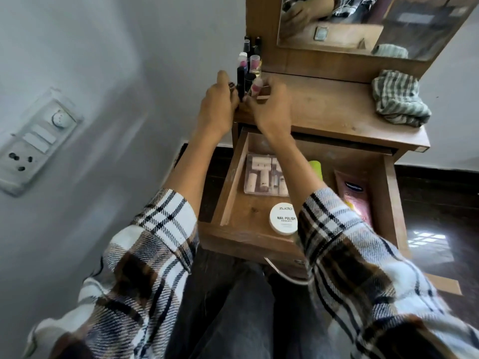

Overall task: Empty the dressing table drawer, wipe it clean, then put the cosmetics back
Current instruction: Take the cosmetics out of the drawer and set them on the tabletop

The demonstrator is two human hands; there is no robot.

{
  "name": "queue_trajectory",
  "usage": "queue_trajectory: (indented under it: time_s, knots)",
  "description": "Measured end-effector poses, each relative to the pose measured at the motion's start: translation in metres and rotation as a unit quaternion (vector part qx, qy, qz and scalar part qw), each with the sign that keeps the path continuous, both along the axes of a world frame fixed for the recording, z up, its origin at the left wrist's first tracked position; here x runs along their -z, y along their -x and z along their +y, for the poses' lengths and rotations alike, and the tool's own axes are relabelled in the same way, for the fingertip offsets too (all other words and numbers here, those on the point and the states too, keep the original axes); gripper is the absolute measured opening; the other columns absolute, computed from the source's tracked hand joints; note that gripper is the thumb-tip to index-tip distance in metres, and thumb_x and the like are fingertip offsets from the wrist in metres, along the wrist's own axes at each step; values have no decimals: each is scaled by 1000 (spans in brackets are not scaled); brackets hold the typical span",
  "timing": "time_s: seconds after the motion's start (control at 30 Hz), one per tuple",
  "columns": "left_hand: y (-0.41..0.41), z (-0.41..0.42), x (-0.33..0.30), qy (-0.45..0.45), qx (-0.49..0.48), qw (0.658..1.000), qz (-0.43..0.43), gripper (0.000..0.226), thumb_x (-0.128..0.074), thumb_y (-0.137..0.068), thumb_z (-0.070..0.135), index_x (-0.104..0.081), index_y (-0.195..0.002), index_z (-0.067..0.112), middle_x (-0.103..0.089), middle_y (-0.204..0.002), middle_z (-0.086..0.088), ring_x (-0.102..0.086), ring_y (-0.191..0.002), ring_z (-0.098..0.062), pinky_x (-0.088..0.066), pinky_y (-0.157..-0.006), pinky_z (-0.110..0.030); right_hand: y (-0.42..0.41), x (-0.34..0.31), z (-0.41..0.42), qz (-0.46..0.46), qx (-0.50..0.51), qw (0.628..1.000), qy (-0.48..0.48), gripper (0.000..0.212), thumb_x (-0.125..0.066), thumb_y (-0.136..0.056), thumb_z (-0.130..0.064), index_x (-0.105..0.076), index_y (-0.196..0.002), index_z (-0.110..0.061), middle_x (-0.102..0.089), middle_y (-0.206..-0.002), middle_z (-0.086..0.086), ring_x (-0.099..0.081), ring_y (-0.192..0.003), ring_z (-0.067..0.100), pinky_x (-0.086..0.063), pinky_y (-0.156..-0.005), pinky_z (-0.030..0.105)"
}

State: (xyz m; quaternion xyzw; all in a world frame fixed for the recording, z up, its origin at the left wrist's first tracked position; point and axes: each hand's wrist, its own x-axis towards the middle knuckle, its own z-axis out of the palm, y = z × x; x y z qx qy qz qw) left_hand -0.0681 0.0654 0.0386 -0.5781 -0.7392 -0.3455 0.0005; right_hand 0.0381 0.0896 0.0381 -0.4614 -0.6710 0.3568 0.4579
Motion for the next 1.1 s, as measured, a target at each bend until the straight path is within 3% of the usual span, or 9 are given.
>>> queue_trajectory:
  time_s: [0.1,0.2,0.4,0.5,0.6,0.8,1.0,1.1]
  knots:
    - [2,7,6,-2,-5,1000,-6,25,-43,-97,16,-41,-118,4,-55,-95,-5,-51,-78,-10,-38,-61,-19,3,9,-2,15,0,1000,-3,30,-65,-83,-3,-55,-110,-11,-58,-93,-6,-61,-92,10,-55,-83,31]
    - [5,9,10,-13,0,1000,-7,26,-46,-96,16,-41,-118,3,-59,-100,-8,-51,-79,-10,-38,-61,-18,5,13,-6,5,2,1000,-17,25,-66,-82,-8,-58,-106,-9,-64,-93,1,-64,-87,14,-56,-79,36]
    - [6,4,15,-29,11,998,-50,27,-50,-93,11,-39,-116,2,-59,-108,-11,-61,-94,-19,-52,-78,-30,5,8,-10,-101,32,994,-35,12,-65,-83,-20,-63,-89,-9,-66,-81,3,-63,-75,13,-54,-72,33]
    - [6,2,17,-32,25,997,-70,29,-52,-93,10,-40,-117,2,-60,-111,-11,-62,-98,-20,-53,-82,-30,7,0,-7,-171,33,984,-35,16,-63,-86,-24,-63,-97,-11,-66,-89,3,-63,-82,14,-54,-75,30]
    - [6,2,19,-41,30,994,-93,30,-54,-92,11,-43,-118,2,-62,-113,-11,-62,-103,-19,-51,-81,-22,9,-8,1,-250,45,967,-35,24,-62,-89,-28,-61,-108,-13,-65,-100,2,-64,-89,13,-51,-71,23]
    - [7,4,27,-74,22,989,-126,25,-56,-91,11,-50,-115,4,-64,-114,-9,-63,-104,-16,-50,-79,-14,7,-10,11,-235,29,971,7,28,-68,-86,-28,-61,-109,-14,-66,-101,1,-64,-90,12,-55,-76,25]
    - [7,1,28,-84,22,980,-176,24,-59,-89,8,-54,-111,2,-66,-108,-9,-65,-98,-14,-54,-81,-22,-2,-2,3,-204,4,979,23,46,-77,-75,-34,-59,-109,-10,-65,-101,3,-63,-92,14,-55,-79,32]
    - [6,0,27,-66,14,980,-187,35,-61,-88,8,-52,-122,4,-65,-114,-10,-64,-103,-16,-53,-87,-26,-13,-9,-1,-197,-7,980,29,42,-80,-70,-36,-64,-101,-11,-67,-95,0,-63,-86,10,-53,-70,24]
